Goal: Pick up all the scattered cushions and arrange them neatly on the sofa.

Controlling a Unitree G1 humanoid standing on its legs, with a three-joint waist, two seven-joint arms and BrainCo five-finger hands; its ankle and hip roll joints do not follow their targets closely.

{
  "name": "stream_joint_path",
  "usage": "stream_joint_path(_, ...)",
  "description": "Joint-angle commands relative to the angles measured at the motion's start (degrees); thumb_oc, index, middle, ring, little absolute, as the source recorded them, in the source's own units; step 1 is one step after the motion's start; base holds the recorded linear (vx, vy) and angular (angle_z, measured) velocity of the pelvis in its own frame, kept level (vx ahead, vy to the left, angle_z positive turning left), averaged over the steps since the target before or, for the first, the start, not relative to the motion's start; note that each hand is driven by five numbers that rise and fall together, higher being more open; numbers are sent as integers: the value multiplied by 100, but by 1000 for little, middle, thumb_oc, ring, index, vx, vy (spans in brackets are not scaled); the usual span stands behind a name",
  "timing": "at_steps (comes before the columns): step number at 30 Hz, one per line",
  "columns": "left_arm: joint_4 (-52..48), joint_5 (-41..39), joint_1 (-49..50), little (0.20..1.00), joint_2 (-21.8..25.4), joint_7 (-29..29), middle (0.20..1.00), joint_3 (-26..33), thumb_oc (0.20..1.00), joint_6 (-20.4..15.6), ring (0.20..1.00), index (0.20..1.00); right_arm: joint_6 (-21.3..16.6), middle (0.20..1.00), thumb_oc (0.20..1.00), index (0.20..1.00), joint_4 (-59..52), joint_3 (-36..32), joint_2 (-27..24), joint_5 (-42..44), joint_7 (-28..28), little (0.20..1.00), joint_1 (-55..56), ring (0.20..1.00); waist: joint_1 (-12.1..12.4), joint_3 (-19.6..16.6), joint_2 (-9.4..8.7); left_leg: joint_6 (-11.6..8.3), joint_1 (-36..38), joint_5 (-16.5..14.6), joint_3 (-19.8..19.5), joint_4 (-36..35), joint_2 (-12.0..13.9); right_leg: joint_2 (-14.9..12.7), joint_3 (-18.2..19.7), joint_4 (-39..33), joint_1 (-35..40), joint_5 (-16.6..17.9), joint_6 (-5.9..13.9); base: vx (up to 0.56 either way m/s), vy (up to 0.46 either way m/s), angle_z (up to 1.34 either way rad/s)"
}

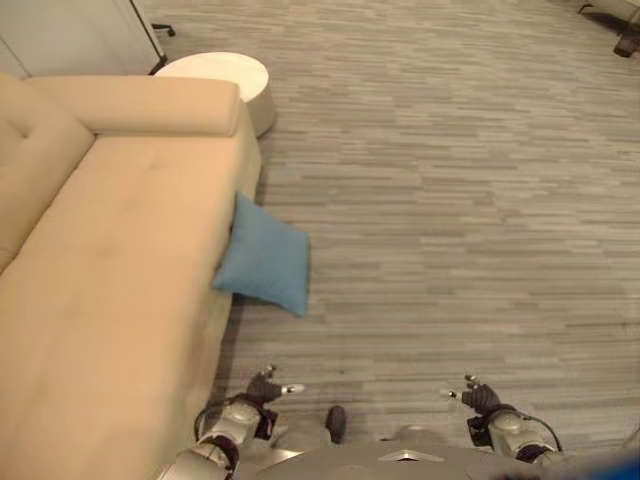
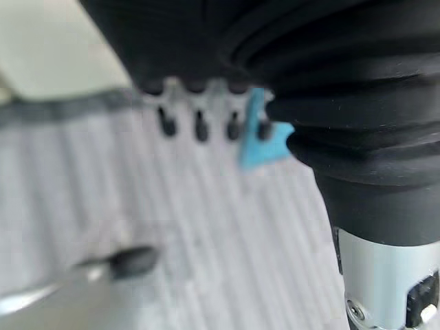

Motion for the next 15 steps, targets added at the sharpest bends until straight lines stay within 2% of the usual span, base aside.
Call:
stream_joint_path(1,249,0,-1,1000,-64,-61,1000,90,1000,-29,1000,1000,-144,1000,1000,1000,-154,-30,-119,14,37,1000,-42,1000,153,-121,-41,-543,-300,-311,-394,583,62,-89,215,-1978,289,1383,74,260,-138,6)
stream_joint_path(3,268,8,14,1000,-81,-64,1000,91,1000,-39,1000,1000,-150,1000,1000,1000,-200,-25,-141,27,39,1000,-61,1000,76,-105,-50,-581,-156,-398,-483,532,83,-156,357,-2471,19,1620,93,177,-97,14)
stream_joint_path(4,268,8,15,1000,-83,-64,1000,91,1000,-39,1000,1000,-150,1000,1000,1000,-200,-24,-142,27,38,1000,-60,1000,74,-93,-41,-582,-136,-405,-487,530,89,-149,352,-2479,41,1619,91,226,-131,19)
stream_joint_path(5,304,-2,44,1000,-87,-36,1000,131,1000,-53,1000,1000,-141,1000,1000,1000,-220,-14,-139,32,46,1000,-70,1000,-12,-80,-72,-629,7,-484,-590,492,92,-186,508,-2894,-116,1863,153,240,-153,16)
stream_joint_path(6,326,-28,65,1000,-87,-19,1000,158,1000,-63,1000,1000,-135,1000,1000,1000,-218,-9,-134,25,45,1000,-67,1000,-53,-66,-67,-665,90,-525,-656,479,130,-177,574,-2912,-167,1921,188,309,-230,18)
stream_joint_path(8,354,-50,90,1000,-76,-19,1000,200,1000,-76,1000,1000,-140,1000,1000,1000,-222,21,-128,8,57,1000,-54,1000,-67,-86,-98,-708,124,-556,-700,472,156,-157,578,-3024,-33,1868,194,165,-171,71)
stream_joint_path(10,395,-59,128,1000,-107,-8,1000,237,1000,-82,1000,1000,-156,1000,1000,1000,-226,69,-138,12,83,1000,-40,1000,-14,-144,-157,-840,86,-574,-747,531,263,-109,522,-3202,126,1815,102,197,-289,61)
stream_joint_path(11,373,-72,115,1000,-122,-13,1000,217,1000,-81,1000,1000,-164,1000,1000,1000,-221,58,-181,83,77,1000,-39,1000,33,-136,-179,-961,-28,-540,-768,772,351,-77,373,-3270,263,1726,38,177,-388,32)
stream_joint_path(12,325,-110,69,1000,-144,-8,1000,158,1000,-89,1000,1000,-203,1000,1000,1000,-263,36,-217,192,46,1000,-39,1000,21,-57,-217,-1096,-324,-350,-502,1323,468,-74,199,-3303,427,1635,-60,127,-315,47)
stream_joint_path(13,325,-111,68,1000,-144,-8,1000,158,1000,-89,1000,1000,-203,1000,1000,1000,-262,35,-217,192,46,1000,-41,1000,16,-57,-214,-1097,-338,-363,-508,1348,468,-72,193,-3303,426,1634,-61,67,-227,82)
stream_joint_path(15,287,-176,21,1000,-149,-24,1000,119,1000,-81,1000,1000,-211,1000,1000,1000,-262,23,-236,292,20,1000,-29,1000,52,95,-274,-1155,-713,-213,-252,2065,502,-76,22,-3344,607,1565,-160,69,-182,105)
